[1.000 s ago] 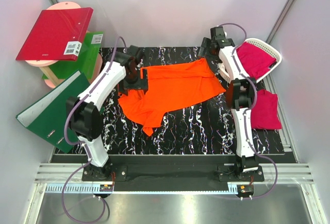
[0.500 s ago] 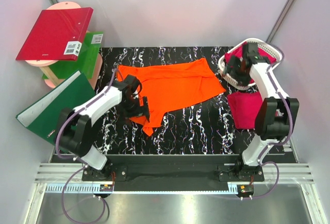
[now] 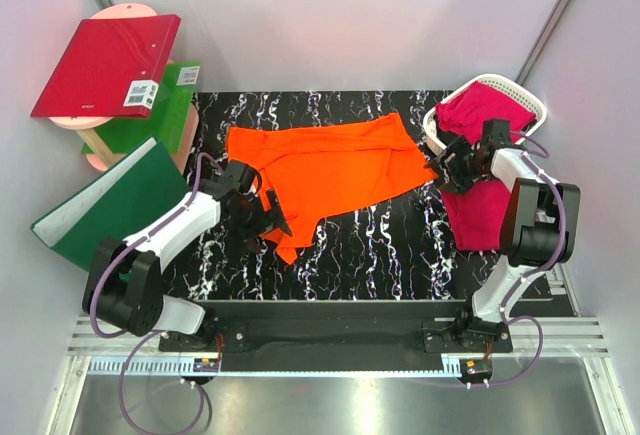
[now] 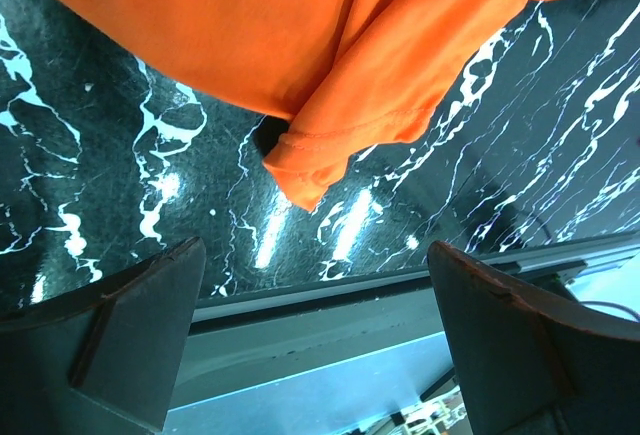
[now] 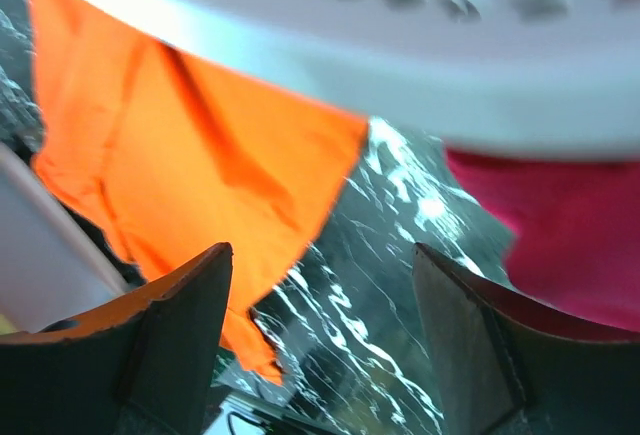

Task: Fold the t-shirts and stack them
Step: Grap the side of the flattened tshirt closest away from the robot with both arms

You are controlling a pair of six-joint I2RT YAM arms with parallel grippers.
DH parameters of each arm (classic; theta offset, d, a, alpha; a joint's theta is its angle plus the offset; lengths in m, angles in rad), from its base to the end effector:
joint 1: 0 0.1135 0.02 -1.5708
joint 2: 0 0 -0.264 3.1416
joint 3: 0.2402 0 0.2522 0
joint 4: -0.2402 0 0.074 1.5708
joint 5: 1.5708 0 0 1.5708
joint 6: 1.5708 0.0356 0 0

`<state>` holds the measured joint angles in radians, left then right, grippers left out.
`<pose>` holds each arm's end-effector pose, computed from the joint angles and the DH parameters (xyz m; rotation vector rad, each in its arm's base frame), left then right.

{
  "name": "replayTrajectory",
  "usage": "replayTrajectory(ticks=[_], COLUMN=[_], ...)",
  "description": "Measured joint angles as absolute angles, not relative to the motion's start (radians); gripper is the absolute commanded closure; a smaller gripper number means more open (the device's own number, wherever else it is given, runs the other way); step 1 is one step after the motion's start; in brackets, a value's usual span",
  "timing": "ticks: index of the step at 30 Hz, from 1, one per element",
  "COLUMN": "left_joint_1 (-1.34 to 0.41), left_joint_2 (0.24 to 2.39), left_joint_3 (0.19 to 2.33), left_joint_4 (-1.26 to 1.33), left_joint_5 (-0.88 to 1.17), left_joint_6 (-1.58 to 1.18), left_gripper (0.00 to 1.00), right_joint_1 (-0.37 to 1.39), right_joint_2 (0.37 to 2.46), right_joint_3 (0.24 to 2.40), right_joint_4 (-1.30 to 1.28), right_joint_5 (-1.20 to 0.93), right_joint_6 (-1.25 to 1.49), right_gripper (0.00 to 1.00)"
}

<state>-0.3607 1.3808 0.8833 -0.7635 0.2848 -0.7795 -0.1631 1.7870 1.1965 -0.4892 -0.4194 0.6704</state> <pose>0.2276 -0.0965 0.2056 -0.5529 2.9221 -0.6094 0.3613 -0.0448 0.1909 0.9548 2.5101 0.7211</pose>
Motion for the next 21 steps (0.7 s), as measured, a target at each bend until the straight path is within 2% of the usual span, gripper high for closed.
replayTrajectory(ticks=[3, 13, 21], left_joint_1=[-0.361, -0.373, -0.389], left_joint_2=[1.381, 1.381, 1.397], left_joint_3=[0.875, 0.875, 0.923], left_joint_4=[-0.746, -0.738, -0.739], left_joint_5=[0.284, 0.278, 0.272], left_joint_6=[-0.795, -0.822, -0.821], left_gripper=[0.01, 0.01, 0.01], right_joint_1=[-0.163, -0.147, -0.020], right_joint_2=[1.821, 1.871, 1.942], right_joint_3=[1.224, 1.230, 1.271], right_joint_4=[-0.453, -0.440, -0.438], right_joint_5=[-0.435, -0.405, -0.318], right_joint_6=[0.687, 0.711, 0.715], right_gripper=[0.26, 0.26, 0.29])
